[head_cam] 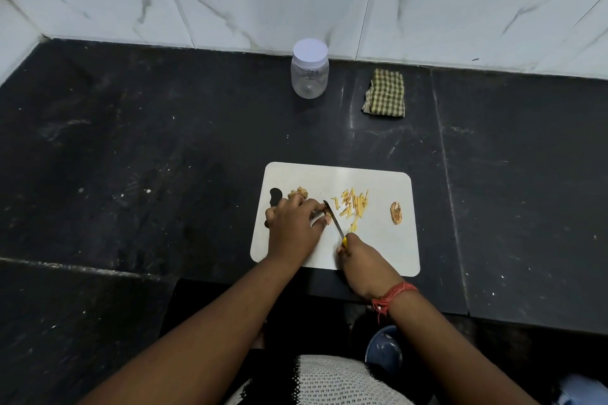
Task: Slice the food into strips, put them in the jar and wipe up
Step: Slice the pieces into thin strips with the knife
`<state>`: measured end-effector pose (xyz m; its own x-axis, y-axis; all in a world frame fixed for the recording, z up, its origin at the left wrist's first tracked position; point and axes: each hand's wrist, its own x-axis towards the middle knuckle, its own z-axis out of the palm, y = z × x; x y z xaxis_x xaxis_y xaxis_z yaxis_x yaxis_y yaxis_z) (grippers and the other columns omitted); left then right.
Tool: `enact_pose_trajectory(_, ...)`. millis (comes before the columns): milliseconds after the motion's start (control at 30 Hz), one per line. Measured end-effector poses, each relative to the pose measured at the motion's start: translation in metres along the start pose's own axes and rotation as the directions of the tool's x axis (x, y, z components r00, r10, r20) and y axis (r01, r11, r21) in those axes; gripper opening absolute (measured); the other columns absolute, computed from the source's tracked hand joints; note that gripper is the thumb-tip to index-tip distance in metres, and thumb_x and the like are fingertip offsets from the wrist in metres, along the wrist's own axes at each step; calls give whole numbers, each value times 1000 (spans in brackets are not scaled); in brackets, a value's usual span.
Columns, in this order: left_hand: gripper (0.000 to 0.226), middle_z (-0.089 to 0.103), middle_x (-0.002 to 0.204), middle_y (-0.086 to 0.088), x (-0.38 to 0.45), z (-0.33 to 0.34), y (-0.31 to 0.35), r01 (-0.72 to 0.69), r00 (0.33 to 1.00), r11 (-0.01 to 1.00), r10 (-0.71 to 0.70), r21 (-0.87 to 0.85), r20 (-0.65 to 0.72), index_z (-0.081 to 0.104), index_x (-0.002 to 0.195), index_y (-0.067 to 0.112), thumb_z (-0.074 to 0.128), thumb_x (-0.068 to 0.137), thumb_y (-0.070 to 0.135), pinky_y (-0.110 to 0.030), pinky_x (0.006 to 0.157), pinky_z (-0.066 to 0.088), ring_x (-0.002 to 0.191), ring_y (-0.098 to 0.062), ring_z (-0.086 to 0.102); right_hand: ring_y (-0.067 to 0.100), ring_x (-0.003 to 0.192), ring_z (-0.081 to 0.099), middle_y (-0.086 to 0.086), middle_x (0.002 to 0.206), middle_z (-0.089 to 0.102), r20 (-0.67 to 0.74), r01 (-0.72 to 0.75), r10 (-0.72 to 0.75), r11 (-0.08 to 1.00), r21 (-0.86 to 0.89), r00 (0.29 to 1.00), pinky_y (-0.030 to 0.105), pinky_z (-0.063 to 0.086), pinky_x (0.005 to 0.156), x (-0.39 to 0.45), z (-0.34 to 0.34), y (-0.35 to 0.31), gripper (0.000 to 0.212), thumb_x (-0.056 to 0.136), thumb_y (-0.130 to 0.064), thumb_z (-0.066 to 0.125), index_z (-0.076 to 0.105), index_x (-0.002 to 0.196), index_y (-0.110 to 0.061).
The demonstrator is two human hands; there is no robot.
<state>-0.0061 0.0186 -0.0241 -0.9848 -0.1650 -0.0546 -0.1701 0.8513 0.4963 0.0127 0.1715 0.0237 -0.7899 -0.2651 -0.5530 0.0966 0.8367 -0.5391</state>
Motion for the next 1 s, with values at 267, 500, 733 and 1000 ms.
enact_pose_trajectory(267,26,61,115,6,0,1,2,19,1000,1000,-19,2,-21,70,113,32,63,92,46,-38,93,28,113,-20,50,24,79,49,0,74,44,47,1,2,998,-55,999,29,34,69,10,-1,0,8,102,-16,37,36,97,-10)
enact_pose_trajectory(500,24,61,115,7,-1,4,4,44,998,999,-44,-1,-44,70,111,32,64,92,44,-35,89,24,112,-19,49,23,81,48,14,95,57,62,9,-4,997,-76,998,29,35,72,1,0,5,7,101,-15,38,36,97,-10)
enact_pose_trajectory(733,24,59,120,8,-1,4,6,67,997,998,-67,-2,-27,69,112,34,62,92,44,-37,94,25,115,-19,47,22,74,47,-3,71,40,66,15,-9,994,-104,998,26,34,70,-2,3,14,6,99,-10,38,36,93,-11)
enact_pose_trajectory(1000,22,59,122,10,0,3,8,81,997,997,-81,-15,-14,68,113,35,61,94,43,-37,94,23,117,-19,46,20,82,57,-2,80,49,39,46,-41,989,-143,998,30,45,77,-26,12,33,6,97,-12,41,39,92,-14)
